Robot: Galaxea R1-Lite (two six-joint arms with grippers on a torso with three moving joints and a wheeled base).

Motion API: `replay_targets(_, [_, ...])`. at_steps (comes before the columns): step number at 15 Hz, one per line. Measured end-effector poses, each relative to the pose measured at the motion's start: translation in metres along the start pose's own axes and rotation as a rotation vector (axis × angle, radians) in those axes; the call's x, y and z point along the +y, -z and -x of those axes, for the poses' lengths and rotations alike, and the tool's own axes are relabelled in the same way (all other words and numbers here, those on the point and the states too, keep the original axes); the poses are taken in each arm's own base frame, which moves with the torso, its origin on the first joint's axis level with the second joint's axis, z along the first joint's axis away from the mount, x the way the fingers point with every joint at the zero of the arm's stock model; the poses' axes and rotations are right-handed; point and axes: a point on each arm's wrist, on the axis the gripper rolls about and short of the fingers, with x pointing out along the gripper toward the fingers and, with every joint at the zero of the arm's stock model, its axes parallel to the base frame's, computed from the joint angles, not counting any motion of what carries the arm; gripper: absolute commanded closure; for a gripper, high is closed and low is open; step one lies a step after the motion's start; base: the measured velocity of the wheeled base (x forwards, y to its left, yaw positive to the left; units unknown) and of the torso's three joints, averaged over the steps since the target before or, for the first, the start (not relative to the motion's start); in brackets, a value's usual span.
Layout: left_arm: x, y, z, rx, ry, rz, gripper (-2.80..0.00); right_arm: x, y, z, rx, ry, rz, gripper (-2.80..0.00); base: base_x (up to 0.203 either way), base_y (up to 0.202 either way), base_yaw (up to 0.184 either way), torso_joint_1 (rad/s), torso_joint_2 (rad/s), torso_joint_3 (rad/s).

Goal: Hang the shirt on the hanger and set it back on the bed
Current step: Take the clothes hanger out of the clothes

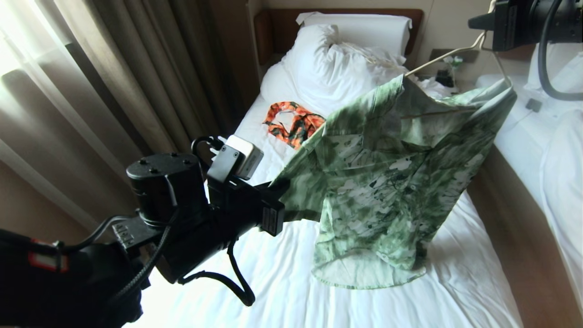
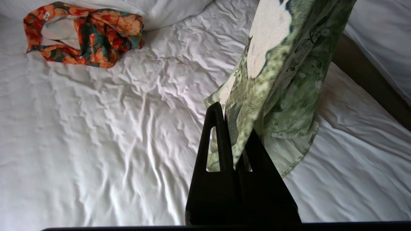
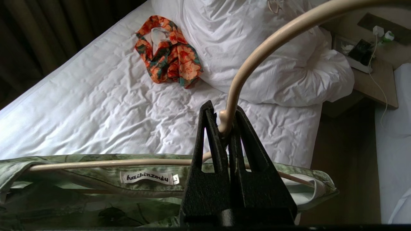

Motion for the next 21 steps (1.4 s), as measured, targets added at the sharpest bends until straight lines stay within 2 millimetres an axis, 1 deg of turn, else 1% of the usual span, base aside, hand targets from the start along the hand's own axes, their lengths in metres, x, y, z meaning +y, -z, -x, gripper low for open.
replay_targets(2, [-0.007,0.005,0.006,0.009,0.025,0.009,0.0,-0.001,0.0,0.0,0.002,0.014,0.0,0.0,0.0,0.0,0.0,0.0,0.0,0.0])
replay_targets(4, [-0.014,0.004,0.012,-0.024,0.037,0.02,0.0,-0.001,0.0,-0.001,0.0,0.017,0.0,0.0,0.0,0.0,0.0,0.0,0.0,0.0])
replay_targets(5, [-0.016,0.003,0.013,-0.032,0.036,0.021,-2.8,-0.001,0.0,-0.001,0.001,0.017,0.0,0.0,0.0,0.0,0.0,0.0,0.0,0.0])
replay_targets(8, [-0.018,0.0,0.015,-0.046,0.033,0.016,-2.8,0.0,0.002,-0.003,0.009,0.015,0.001,0.0,0.0,0.0,0.0,0.0,0.0,0.0])
replay_targets(11, [-0.014,-0.009,0.018,-0.078,0.009,0.026,-2.8,0.0,0.003,-0.004,0.015,0.014,0.001,0.0,0.0,0.0,0.0,0.0,0.0,0.0])
replay_targets(14, [-0.01,-0.022,0.025,-0.124,-0.02,0.038,-2.8,0.0,0.004,-0.007,0.013,0.016,0.001,0.0,0.0,0.0,0.0,0.0,0.0,0.0])
replay_targets(16, [-0.022,-0.036,0.032,-0.165,-0.016,0.048,-2.8,0.001,0.005,-0.01,0.02,0.03,0.001,0.0,0.0,0.0,0.0,0.0,0.0,0.0])
replay_targets(17, [-0.031,-0.043,0.035,-0.174,-0.01,0.052,0.0,0.001,0.007,-0.012,0.028,0.043,0.002,0.0,0.0,0.0,0.0,0.0,0.0,0.0])
replay_targets(19, [-0.052,-0.057,0.04,-0.166,0.035,0.049,0.0,0.002,0.009,-0.016,0.036,0.054,0.0,0.0,0.0,0.0,0.0,0.0,0.0,0.0])
replay_targets(21, [-0.069,-0.069,0.036,-0.157,0.072,0.043,0.0,0.002,0.009,-0.018,0.04,0.052,-0.001,0.0,0.0,0.0,0.0,0.0,0.0,0.0])
